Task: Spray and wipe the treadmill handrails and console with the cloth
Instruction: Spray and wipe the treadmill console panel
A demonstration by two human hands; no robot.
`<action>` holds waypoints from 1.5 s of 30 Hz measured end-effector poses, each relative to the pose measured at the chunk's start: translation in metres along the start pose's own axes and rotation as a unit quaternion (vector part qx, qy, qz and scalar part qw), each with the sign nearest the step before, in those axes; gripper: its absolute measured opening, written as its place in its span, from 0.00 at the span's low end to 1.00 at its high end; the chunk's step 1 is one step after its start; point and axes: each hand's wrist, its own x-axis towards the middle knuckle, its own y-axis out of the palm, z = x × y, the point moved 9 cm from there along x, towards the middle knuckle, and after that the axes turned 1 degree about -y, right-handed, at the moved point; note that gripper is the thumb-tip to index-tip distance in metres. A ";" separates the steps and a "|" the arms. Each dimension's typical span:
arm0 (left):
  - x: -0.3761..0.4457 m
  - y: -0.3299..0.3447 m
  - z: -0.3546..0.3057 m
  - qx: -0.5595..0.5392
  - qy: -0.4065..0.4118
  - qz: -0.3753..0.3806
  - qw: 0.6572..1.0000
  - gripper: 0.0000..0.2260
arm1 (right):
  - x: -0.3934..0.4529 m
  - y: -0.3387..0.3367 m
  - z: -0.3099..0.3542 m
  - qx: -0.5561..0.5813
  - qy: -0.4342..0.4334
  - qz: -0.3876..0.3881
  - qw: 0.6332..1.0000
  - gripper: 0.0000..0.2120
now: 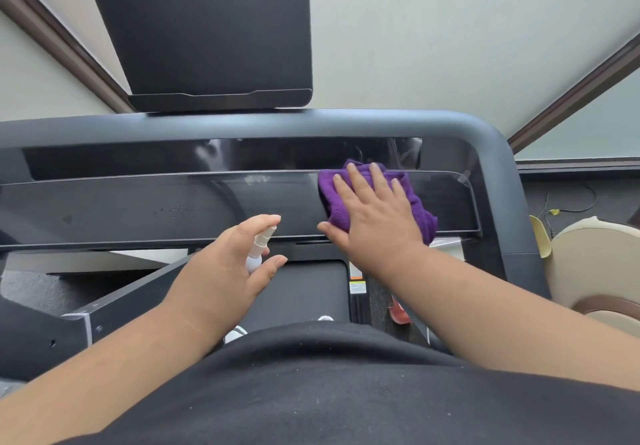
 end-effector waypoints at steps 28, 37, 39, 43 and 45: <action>-0.051 -0.075 0.088 -0.026 -0.042 -0.088 0.995 0.22 | 0.076 0.004 0.209 -0.015 -0.114 0.031 0.993 0.49; -0.046 -0.111 0.128 -0.060 -0.008 -0.088 0.994 0.21 | 0.083 0.004 0.247 -0.015 -0.135 0.031 0.990 0.46; -0.044 -0.119 0.137 -0.064 0.005 -0.075 0.995 0.21 | 0.071 0.004 0.234 -0.023 -0.106 0.027 0.994 0.45; -0.040 -0.134 0.151 -0.070 0.046 -0.038 0.996 0.21 | 0.049 0.009 0.221 -0.040 -0.040 0.025 0.998 0.45; -0.041 -0.143 0.159 -0.071 0.065 -0.036 0.995 0.21 | 0.050 0.009 0.227 -0.050 -0.011 0.028 0.998 0.46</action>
